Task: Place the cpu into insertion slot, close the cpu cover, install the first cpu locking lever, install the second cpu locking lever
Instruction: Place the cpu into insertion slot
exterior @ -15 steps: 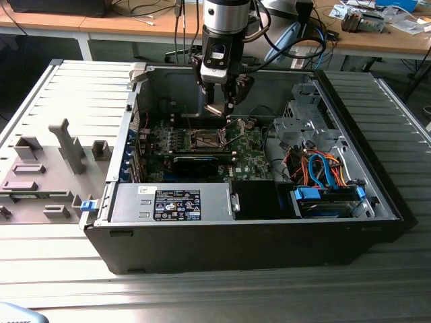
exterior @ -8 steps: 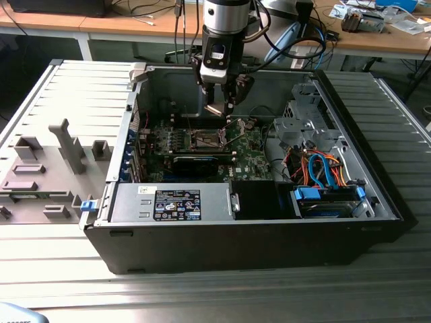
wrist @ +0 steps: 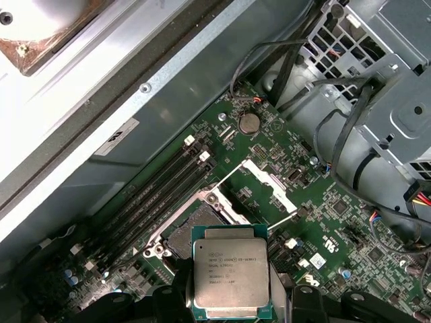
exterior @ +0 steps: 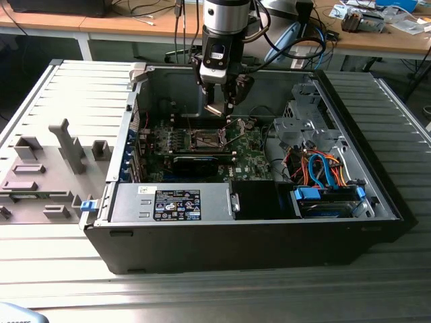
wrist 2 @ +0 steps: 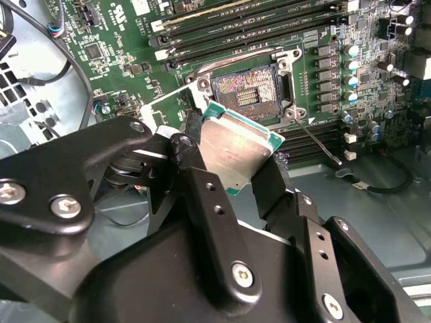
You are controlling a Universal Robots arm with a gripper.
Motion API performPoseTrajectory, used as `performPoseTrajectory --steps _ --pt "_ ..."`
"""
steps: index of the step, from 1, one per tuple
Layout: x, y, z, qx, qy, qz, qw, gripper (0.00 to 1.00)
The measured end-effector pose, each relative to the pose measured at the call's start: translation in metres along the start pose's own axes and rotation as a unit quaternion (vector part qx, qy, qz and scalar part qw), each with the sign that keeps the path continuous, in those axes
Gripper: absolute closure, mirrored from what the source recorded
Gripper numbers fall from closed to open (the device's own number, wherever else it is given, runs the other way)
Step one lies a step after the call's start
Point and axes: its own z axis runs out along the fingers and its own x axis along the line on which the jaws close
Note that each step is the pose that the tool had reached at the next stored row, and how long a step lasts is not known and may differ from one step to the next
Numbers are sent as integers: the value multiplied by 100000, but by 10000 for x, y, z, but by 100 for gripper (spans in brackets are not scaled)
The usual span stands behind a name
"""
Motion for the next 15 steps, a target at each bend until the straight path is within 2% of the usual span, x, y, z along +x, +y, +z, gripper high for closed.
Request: performPoseTrajectory --steps 15 --pt "0 0 5 10 -19 674 99998 45"
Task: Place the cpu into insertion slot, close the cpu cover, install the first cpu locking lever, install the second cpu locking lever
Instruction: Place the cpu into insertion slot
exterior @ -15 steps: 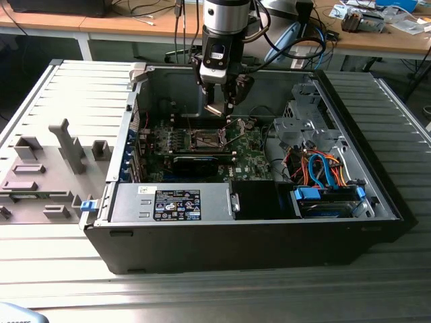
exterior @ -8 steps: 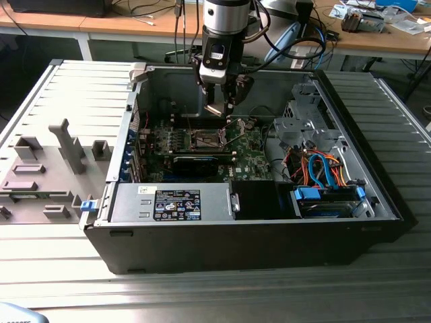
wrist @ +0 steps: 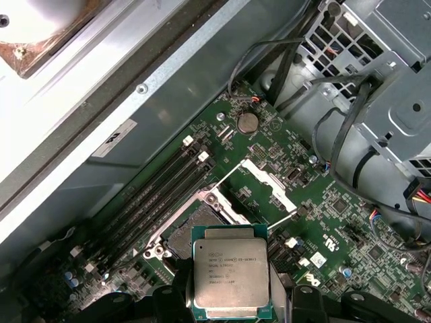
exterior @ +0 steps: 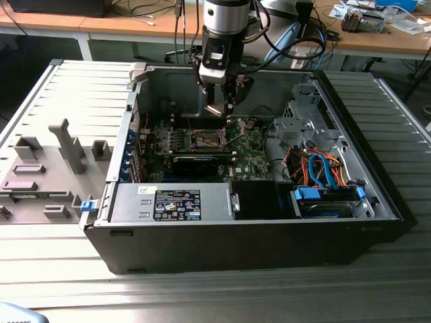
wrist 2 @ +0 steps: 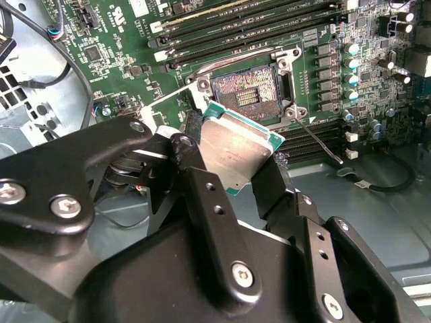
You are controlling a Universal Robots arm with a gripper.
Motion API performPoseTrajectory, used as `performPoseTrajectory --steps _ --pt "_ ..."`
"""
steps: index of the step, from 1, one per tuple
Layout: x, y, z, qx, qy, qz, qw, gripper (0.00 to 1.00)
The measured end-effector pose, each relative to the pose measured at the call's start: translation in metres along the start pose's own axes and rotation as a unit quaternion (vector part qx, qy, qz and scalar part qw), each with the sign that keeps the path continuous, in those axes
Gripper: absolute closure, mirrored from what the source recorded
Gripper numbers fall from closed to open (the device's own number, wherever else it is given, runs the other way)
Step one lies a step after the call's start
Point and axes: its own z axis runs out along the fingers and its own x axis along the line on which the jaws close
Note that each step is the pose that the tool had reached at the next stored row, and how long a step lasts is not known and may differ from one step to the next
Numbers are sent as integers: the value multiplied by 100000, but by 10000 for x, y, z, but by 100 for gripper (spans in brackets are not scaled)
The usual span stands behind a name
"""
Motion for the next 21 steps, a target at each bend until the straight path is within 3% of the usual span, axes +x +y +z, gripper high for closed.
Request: performPoseTrajectory --steps 21 --pt "0 0 5 9 -21 819 99997 45"
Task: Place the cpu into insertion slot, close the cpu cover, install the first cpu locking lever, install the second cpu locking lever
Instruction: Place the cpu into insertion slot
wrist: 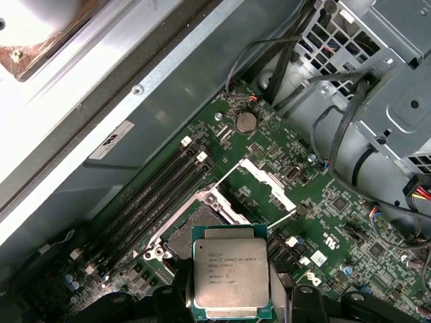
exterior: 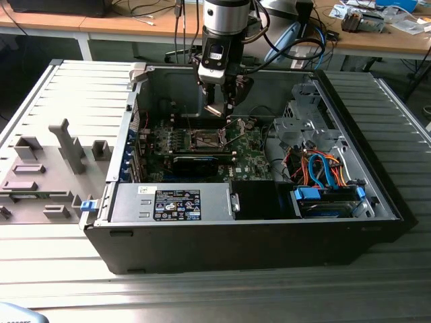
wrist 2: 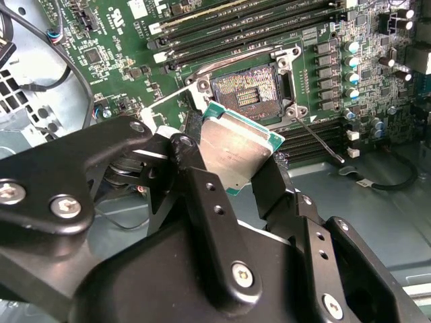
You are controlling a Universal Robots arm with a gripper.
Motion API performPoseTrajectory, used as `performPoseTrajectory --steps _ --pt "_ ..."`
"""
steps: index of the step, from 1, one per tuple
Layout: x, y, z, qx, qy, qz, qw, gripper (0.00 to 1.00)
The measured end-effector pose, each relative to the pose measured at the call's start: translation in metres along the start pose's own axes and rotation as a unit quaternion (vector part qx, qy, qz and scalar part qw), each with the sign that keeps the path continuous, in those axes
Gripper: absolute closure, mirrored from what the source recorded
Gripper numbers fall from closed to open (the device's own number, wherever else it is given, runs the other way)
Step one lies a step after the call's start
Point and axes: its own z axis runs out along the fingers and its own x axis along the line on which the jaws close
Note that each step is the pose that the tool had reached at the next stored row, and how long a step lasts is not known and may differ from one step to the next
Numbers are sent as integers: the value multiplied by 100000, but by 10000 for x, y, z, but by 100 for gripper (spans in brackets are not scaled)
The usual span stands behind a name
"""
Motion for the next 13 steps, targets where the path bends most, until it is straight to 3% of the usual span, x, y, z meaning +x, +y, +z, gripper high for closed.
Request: performPoseTrajectory --steps 13 --pt "0 0 4 4 -15 535 99999 45"
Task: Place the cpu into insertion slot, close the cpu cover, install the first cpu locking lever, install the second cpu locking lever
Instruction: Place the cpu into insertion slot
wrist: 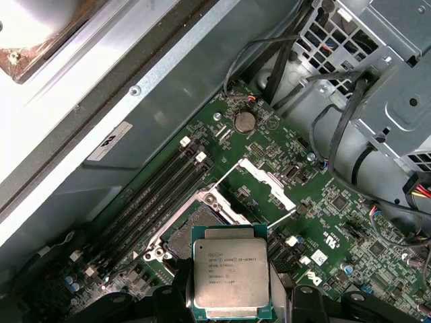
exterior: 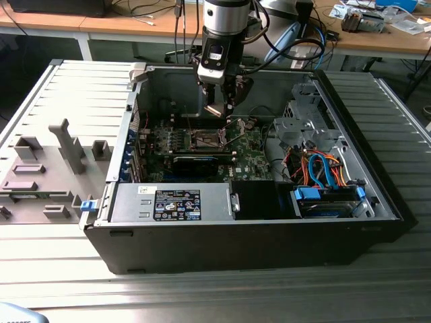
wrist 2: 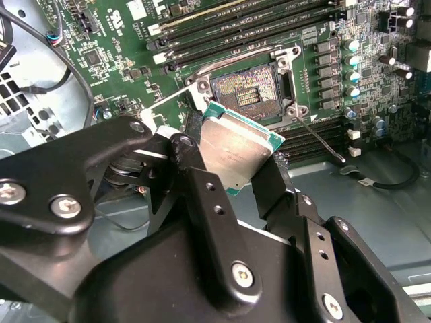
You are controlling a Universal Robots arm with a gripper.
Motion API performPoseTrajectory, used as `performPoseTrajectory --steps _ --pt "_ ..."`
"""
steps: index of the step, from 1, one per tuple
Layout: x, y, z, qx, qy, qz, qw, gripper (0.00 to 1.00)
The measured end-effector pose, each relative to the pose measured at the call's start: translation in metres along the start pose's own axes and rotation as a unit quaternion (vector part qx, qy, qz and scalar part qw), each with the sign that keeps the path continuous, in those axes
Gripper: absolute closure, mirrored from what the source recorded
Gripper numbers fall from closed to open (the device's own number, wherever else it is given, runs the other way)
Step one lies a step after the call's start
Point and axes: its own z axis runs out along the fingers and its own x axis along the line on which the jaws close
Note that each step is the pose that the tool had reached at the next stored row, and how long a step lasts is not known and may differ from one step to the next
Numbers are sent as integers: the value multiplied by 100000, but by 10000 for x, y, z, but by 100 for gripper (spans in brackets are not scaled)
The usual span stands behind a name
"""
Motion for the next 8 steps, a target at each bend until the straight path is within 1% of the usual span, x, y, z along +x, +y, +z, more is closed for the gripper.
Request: performPoseTrajectory --steps 8 --pt "0 0 3 1 -7 303 100000 45"
